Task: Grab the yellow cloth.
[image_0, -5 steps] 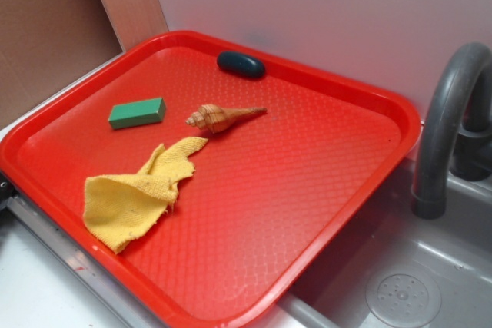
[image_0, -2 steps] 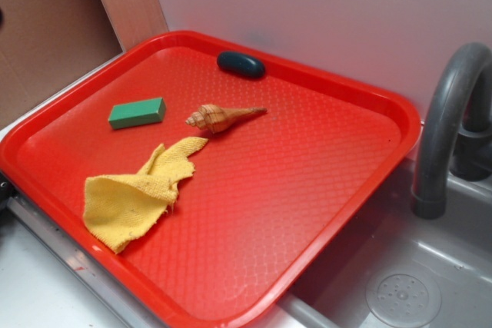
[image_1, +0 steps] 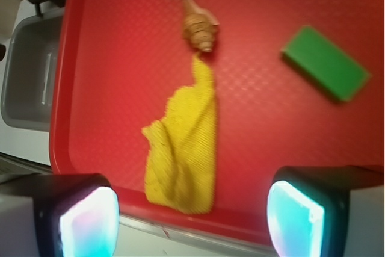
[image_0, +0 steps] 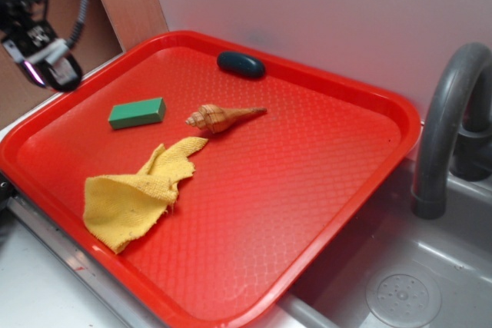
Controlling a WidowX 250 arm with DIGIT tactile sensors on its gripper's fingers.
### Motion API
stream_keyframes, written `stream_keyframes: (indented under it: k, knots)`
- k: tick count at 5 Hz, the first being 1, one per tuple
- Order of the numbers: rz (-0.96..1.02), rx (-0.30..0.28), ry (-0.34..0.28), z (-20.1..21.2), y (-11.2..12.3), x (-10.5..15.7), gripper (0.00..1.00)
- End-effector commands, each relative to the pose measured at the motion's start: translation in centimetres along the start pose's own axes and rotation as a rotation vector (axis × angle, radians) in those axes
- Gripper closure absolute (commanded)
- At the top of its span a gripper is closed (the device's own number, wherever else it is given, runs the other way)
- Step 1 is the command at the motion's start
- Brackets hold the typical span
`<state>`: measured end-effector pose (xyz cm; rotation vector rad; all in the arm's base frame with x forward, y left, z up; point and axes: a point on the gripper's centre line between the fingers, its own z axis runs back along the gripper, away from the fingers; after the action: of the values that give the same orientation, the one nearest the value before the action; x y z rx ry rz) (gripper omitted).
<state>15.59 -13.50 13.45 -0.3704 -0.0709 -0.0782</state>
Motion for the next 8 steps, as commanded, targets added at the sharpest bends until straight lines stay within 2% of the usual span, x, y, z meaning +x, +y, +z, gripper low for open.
stream_keyframes:
  k: [1,3,4,5,6,7,8]
  knots:
    - [-0.098,0.006,0.121,-5.2,-2.2,-0.6,0.0]
    - [-0.148,0.107,0.276,-10.4,-0.6,-2.1,0.0]
    - [-0.179,0.154,0.296,-11.1,-0.7,-2.5,0.6]
    - [-0.196,0.217,0.275,-10.5,-1.1,-2.4,1.0]
    - [-0.217,0.269,0.217,-7.1,-1.9,-1.6,1.0]
    - [-0.187,0.292,0.113,-1.9,-2.3,-0.5,1.0]
    - [-0.094,0.375,0.029,3.7,-1.8,-0.2,1.0]
